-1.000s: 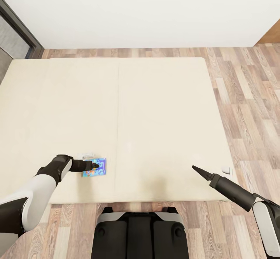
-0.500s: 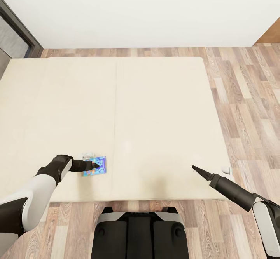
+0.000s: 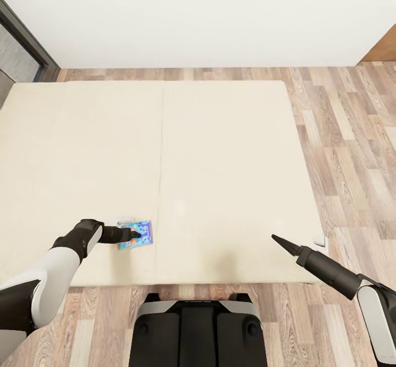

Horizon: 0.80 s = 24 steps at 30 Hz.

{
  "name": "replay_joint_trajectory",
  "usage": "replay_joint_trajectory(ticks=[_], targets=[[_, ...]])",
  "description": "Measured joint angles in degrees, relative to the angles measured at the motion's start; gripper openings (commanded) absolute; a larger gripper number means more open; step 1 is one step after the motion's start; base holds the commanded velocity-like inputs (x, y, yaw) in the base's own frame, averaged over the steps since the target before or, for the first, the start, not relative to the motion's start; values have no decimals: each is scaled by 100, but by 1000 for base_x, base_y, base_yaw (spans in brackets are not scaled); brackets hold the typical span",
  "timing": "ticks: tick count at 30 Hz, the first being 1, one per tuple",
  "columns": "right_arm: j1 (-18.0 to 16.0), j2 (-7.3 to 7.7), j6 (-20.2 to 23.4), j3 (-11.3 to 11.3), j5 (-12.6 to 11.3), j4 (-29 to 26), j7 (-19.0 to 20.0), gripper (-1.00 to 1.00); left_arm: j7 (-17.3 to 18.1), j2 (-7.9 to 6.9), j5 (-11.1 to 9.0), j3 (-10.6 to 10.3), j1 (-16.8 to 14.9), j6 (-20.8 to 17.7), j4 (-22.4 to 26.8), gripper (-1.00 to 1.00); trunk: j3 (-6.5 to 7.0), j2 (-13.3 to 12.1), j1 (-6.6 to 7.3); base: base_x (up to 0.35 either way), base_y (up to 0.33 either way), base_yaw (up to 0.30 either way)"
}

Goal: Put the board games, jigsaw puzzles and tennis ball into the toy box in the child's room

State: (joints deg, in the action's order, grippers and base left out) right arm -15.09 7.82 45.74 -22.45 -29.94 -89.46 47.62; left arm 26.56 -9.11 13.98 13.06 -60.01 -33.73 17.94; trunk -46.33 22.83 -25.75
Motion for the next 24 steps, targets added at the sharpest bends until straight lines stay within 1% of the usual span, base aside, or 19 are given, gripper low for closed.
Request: replay_joint_trajectory(ticks=[6,11,15,19,24], targets=[[0,0,0,0,0,-1,0,100,-1,2,0,0,0,1,-1,100,0,0,0,0,-28,0],[1,0,0,-1,1,-3,-1,100,-7,10,5,-1,0,5,-2,100,0,0,0,0,-202,0],[1,0,0,-1,0,1,0,100,-7,11,0,0,0,1,-1,100,0,0,0,0,-112,0],[1,0,0,-3,1,-1,-1,100,-9,17,2,-4,0,6,-2,100,0,0,0,0,-222,0],[0,0,0,-6,0,0,0,100,-9,20,2,-1,0,9,0,100,0,0,0,0,-80,0]])
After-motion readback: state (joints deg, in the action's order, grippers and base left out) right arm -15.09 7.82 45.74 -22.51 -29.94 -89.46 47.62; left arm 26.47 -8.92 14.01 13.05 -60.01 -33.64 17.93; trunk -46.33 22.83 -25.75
